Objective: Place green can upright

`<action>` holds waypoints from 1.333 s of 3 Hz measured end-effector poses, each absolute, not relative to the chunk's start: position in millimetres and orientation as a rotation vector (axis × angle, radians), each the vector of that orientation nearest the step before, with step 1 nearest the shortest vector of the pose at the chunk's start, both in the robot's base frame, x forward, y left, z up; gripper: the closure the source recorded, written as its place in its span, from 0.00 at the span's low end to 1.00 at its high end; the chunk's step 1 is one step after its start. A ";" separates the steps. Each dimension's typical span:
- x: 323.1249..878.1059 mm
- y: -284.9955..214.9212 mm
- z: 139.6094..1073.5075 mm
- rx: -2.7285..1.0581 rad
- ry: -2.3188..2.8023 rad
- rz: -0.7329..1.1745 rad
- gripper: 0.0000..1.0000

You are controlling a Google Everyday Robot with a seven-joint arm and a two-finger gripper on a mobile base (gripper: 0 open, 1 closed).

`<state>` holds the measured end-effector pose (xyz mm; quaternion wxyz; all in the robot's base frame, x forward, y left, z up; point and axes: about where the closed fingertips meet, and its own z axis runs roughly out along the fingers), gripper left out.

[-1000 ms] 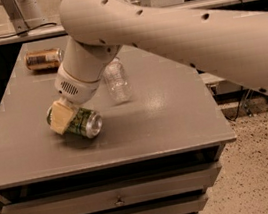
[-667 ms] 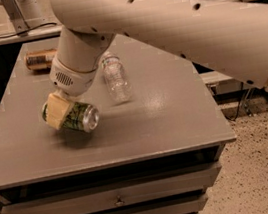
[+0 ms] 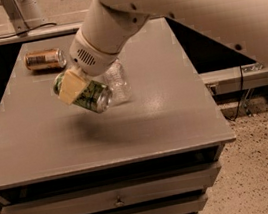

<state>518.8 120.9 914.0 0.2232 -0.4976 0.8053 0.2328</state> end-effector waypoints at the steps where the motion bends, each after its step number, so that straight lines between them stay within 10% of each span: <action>1: 517.6 90.8 932.0 -1.243 2.093 0.689 1.00; 4: 502.8 43.7 952.8 -0.951 1.800 0.856 1.00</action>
Offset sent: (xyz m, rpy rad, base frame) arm -0.0107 -0.1375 0.0360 0.5523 -0.3716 -0.1688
